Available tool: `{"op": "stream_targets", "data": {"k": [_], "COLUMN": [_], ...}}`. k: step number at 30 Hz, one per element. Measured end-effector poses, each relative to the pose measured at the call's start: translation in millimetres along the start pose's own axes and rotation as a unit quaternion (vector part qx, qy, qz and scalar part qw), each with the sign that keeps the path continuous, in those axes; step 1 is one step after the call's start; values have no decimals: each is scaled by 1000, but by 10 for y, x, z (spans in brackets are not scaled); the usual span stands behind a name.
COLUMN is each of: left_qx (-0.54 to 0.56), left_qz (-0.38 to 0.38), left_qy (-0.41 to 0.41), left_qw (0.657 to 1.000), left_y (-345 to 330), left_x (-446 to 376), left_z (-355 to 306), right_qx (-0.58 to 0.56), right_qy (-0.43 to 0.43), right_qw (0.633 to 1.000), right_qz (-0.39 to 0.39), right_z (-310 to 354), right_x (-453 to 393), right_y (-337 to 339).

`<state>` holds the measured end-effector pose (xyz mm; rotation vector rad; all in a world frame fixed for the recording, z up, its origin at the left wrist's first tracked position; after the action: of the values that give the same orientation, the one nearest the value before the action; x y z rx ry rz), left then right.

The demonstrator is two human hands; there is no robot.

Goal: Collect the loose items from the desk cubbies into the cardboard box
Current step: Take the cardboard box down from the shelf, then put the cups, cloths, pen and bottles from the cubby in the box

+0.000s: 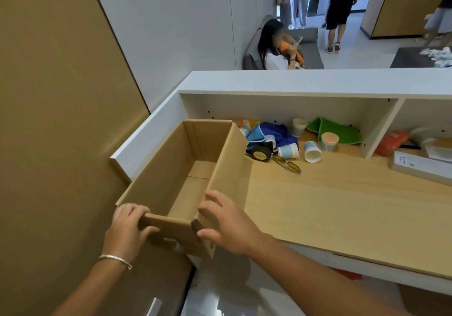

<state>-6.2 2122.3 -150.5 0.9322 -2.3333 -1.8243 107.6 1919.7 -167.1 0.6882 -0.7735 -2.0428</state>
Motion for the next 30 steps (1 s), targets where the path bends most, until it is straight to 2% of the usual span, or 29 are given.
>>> {"op": "stream_targets", "data": {"k": [3, 7, 10, 14, 17, 21, 25, 30], "left_qx": [-18, -53, -108, -136, -77, -14, 11, 43], "left_qz": [20, 56, 89, 58, 18, 16, 73, 150], "left_qy": [20, 62, 50, 57, 16, -58, -101, -97], "left_qw": [999, 995, 989, 987, 997, 998, 992, 983], "left_y": [-99, -182, -221, -47, 143, 106, -446, -1520], "left_x": [10, -3, -25, -116, -314, -558, -821, -1477], "left_z": [132, 217, 224, 174, -372, -1630, -2535, -2976], "right_qx": [-3, 24, 62, 98, 109, 129, 156, 178], "right_qy": [-22, -96, -147, -183, -197, -195, -202, -226], "right_qw": [1000, 994, 984, 973, 968, 965, 961, 954], "right_qz": [-18, -53, -78, -103, -116, -116, -107, -85], "right_z": [-319, -976, -1409, -1806, -2008, -2225, -2515, -2992], "right_x": [155, 417, 601, 723, 699, 601, 464, 182], "right_y": [223, 635, 983, 1411, 1653, 1866, 1991, 2059]}}
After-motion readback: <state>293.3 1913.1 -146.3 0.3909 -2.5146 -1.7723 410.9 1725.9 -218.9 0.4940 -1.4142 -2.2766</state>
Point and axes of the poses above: each hand's wrist, its own x-axis away from the middle knuckle, its own y-axis out of the back of the hand, z = x × y, the point moved 10 cm from there along -x, towards the middle knuckle, and after that the axes turned 1 degree about y, right-handed, at the moved point
